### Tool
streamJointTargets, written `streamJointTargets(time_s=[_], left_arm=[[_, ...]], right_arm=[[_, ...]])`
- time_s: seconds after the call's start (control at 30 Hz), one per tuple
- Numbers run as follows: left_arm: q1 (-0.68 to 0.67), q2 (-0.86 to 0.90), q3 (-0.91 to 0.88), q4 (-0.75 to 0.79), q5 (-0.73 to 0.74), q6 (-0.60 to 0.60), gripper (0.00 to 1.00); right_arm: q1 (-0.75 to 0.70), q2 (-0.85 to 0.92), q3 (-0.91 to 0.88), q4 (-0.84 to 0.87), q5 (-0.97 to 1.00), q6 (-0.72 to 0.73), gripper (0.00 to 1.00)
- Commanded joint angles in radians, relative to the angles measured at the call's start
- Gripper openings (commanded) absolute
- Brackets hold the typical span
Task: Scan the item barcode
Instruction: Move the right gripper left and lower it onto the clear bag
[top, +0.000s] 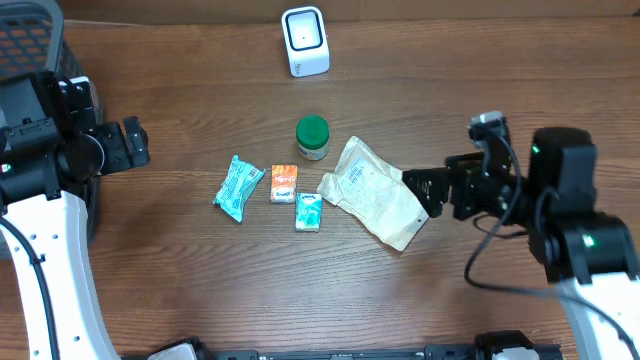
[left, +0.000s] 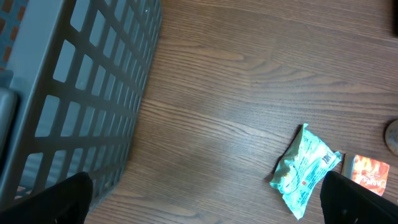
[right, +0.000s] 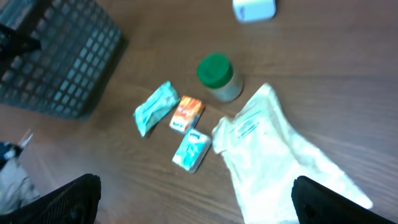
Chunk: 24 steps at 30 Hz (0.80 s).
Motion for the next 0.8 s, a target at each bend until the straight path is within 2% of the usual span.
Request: streamJointTargets(time_s=[0.0,0.2,0.37,0.53,0.67,0.77], left_arm=[[-0.002,0.004,0.006,0.003,0.008,0.011,1.0],[-0.002,0.004,0.006,0.003,0.008,0.011,0.99],[-0.002,0.004,0.006,0.003,0.008,0.011,1.0],[-0.002,0.004,0.006,0.003,0.008,0.011,1.0],[-0.002,0.004,0.006,0.003,0.008,0.011,0.99],[-0.002,0.004,0.006,0.003,0.008,0.011,1.0]], right_arm=[[0.056,0.063,0.026,0.0,0.037,-0.026,1.0],[0.299,0.18,0.026,0.014,0.357,0.035,1.0],[0.526,0.261,0.026,0.027,0.72,0.111,1.0],[0.652,0.391,0.026,0.029,0.978,0.129,1.0],[0.663,0.51,0.026,0.042,1.001,0.12,1.0],[0.677,0.586,0.026,0.06,0.995,0.116,0.96]])
